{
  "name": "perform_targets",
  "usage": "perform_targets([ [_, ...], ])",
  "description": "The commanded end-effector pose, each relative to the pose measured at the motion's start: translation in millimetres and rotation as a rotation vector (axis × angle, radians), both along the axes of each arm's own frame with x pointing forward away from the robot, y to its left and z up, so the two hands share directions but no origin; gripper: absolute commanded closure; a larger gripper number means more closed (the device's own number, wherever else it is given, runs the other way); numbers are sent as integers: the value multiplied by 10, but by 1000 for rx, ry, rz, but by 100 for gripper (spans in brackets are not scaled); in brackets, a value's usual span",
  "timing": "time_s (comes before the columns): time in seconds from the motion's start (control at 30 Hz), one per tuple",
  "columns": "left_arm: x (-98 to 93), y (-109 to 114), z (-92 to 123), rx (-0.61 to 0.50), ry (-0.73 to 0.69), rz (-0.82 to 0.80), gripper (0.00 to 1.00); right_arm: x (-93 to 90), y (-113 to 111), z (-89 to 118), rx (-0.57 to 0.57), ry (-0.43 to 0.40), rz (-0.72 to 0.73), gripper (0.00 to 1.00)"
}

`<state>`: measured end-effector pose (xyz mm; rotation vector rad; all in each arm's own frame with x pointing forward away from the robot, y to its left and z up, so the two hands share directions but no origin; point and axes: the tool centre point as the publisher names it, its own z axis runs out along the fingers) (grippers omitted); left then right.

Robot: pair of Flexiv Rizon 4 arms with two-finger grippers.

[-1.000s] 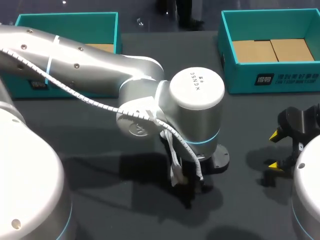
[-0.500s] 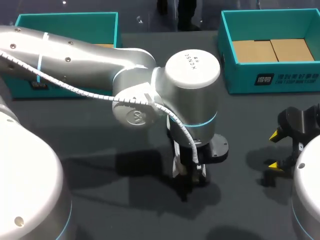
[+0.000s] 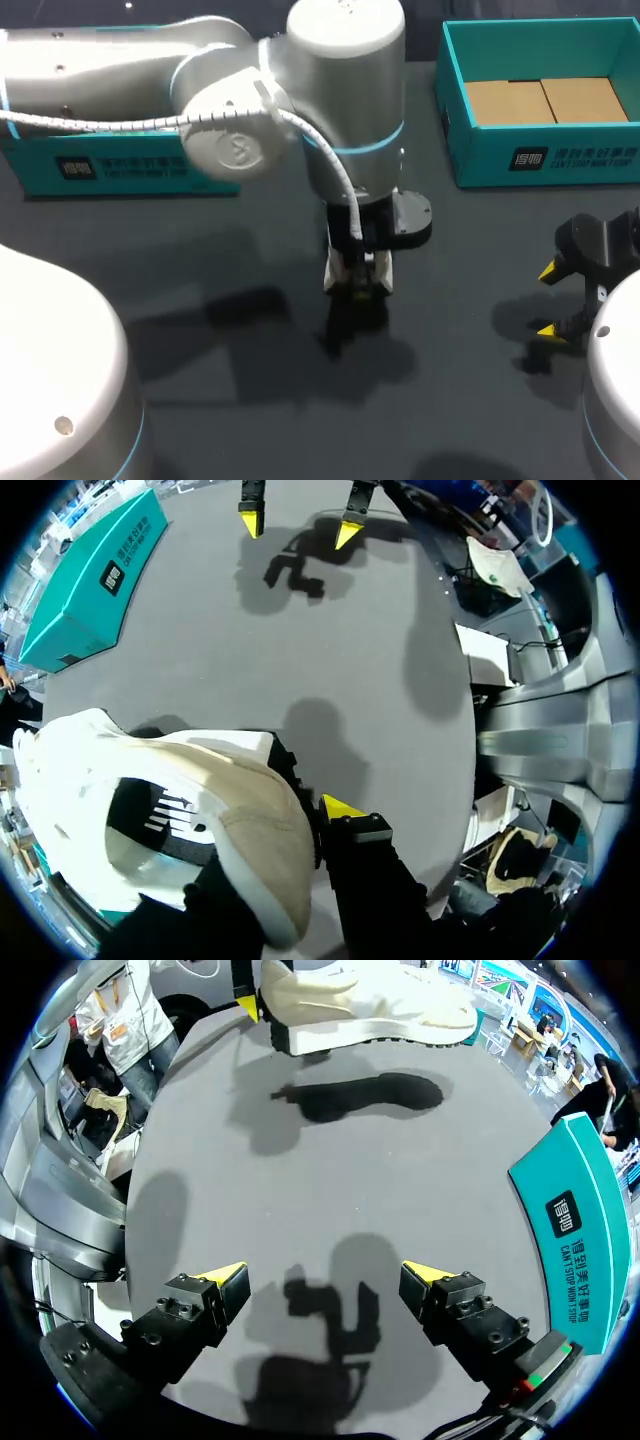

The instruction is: Take the shoe out of the shoebox, open the shoe tongue, remove and reinsert the insole, then place the shoe into the shoebox

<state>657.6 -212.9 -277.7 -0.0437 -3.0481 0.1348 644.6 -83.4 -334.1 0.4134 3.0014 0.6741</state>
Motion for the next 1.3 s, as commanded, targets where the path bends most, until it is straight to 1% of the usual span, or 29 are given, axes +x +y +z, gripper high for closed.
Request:
perform_targets([
  [0.03, 256, 271, 653, -20, 20, 10, 100, -26, -1, 6, -2, -3, -2, 0],
  [0.13, 401, 366, 805, -24, 30, 17, 100, -26, -1, 6, -2, -3, -2, 0],
  [0.27, 597, 496, 1006, 42, -21, 47, 100, -26, -1, 6, -2, -3, -2, 0],
  [0.87, 597, 496, 1006, 42, -21, 47, 100, -26, -1, 6, -2, -3, -2, 0],
  [0.9, 634, 519, 979, 60, -10, 51, 100, -26, -1, 6, -2, -3, -2, 0],
  [0.93, 696, 564, 1001, 44, 44, 48, 100, -26, -1, 6, -2, -3, -2, 0],
  [1.0, 828, 666, 1072, 39, 47, 48, 100, -26, -1, 6, -2, -3, -2, 0],
  [1.07, 961, 794, 1179, -3, 97, 21, 100, -26, -1, 6, -2, -3, -2, 0],
  [1.13, 1083, 932, 1280, -30, 89, -5, 100, -26, -1, 6, -2, -3, -2, 0],
  [1.3, 1404, 1288, 1444, -23, 89, 0, 100, -26, -1, 6, -2, -3, -2, 0],
])
